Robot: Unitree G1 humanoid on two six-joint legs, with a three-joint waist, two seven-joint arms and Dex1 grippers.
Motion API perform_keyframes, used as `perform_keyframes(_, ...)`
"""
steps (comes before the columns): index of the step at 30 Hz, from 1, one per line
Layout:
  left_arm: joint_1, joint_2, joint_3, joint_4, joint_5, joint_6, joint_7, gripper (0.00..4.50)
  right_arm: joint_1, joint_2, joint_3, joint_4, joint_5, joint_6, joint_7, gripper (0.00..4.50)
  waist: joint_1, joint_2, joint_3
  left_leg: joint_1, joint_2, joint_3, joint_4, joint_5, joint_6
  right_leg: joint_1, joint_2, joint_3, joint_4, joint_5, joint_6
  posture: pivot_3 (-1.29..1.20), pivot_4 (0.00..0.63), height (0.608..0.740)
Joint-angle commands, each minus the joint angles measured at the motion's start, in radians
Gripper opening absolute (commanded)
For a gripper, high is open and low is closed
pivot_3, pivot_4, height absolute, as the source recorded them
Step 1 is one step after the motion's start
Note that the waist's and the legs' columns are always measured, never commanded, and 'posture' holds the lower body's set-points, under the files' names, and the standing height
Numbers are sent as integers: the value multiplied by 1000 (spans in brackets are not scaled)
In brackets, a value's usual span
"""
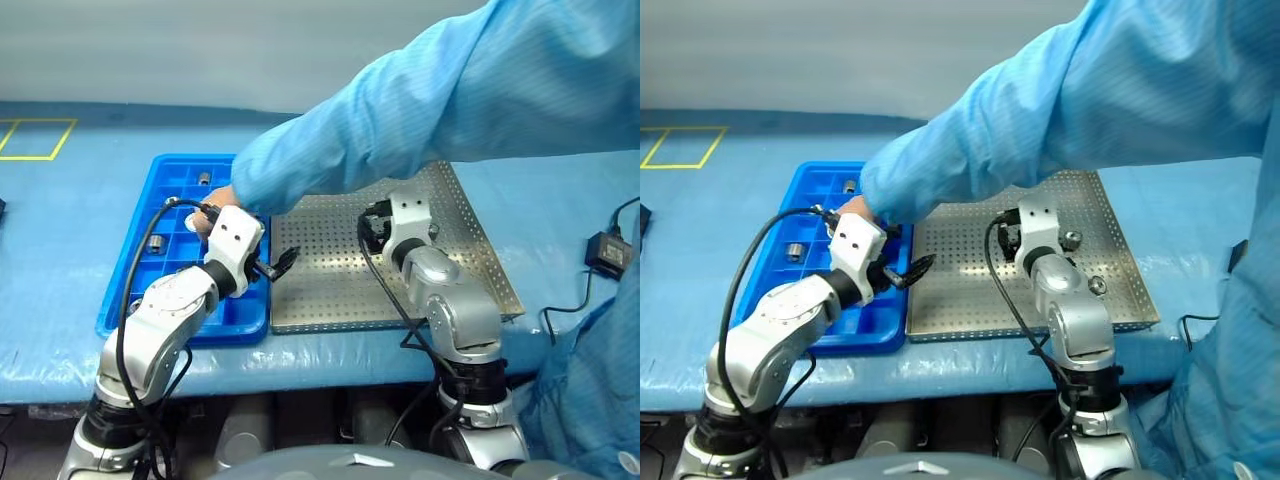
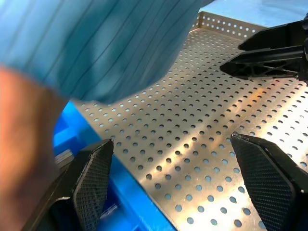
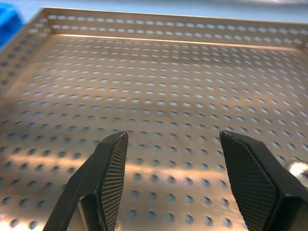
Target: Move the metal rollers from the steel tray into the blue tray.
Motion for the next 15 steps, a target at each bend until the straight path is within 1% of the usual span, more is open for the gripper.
perform_keyframes(1,-11,-12,-29,12,3,-35,-19,4256,4,38,-48,-45,-5,21,-56,3196,-7,0,0,0,0,0,0,0,0,0,0,1,0,0,0,18,150,740)
perform_keyframes(8,-13,-20,-37,22,10,-44,-24,4256,12,70,-91,-1,-37,15,-131,3196,-29,0,0,2,0,1,0,0,0,0,1,5,0,1,2,20,150,740)
perform_keyframes(15,7,-23,-37,4,10,-32,-16,4256,-17,134,-159,55,-28,-32,-203,3196,-30,0,0,3,0,3,0,0,1,0,1,8,0,2,3,36,150,740)
